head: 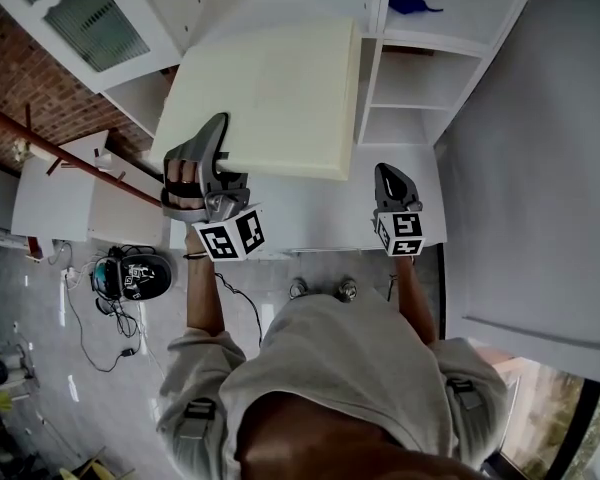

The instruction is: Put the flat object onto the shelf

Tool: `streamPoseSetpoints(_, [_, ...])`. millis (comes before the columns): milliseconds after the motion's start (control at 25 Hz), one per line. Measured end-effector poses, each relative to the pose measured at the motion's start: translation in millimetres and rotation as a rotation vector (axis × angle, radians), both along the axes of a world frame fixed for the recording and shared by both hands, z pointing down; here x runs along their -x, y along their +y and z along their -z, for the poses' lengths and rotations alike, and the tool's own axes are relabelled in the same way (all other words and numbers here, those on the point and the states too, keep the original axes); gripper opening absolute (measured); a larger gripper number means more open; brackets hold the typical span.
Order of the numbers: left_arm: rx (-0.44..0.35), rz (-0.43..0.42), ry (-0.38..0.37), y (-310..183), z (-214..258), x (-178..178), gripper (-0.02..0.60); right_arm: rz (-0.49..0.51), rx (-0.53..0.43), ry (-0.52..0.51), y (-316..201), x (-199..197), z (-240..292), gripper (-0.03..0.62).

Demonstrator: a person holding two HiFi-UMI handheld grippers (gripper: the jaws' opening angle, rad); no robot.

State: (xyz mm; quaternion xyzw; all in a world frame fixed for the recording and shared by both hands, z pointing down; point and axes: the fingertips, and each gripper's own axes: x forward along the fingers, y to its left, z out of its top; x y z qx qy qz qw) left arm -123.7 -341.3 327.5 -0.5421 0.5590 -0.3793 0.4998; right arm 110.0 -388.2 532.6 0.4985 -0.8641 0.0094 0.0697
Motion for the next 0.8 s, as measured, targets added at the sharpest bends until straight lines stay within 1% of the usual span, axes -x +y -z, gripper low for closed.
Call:
streamPoseSetpoints(160, [-0.007,0.052,-0.159,-13.2,-2.8,-1.3,0.265,-0.003,0.002,0.000,2.6,0.8,-1.9,0.028])
streamPoseSetpoints(240, [-0.013,0.074,-0.211,-19.6,-4.2,-0.3,0.267,-0.006,0.002,0.000,3.4,0.1,-1.7,0.028])
streamPoseSetpoints(440, [-0.009,0.087,-0.215,-29.8,-7.1,2.1,0.270,-0.029,0.003,-0.002,3.2,-9.8,-0.9,0.028])
streamPoseSetpoints(600, [-0.004,0.098,-0.237,-43.1,-7.9,3.1,0.272,-0.047,0.006,0.000,2.6,-16.8,-2.2,0.028])
streamPoseSetpoints(800, [-0.006,0.101,-0.228,-59.9,-2.2,2.6,0.272,-0.068,0.009,-0.001,2.3,-26.2,-3.6,0.028])
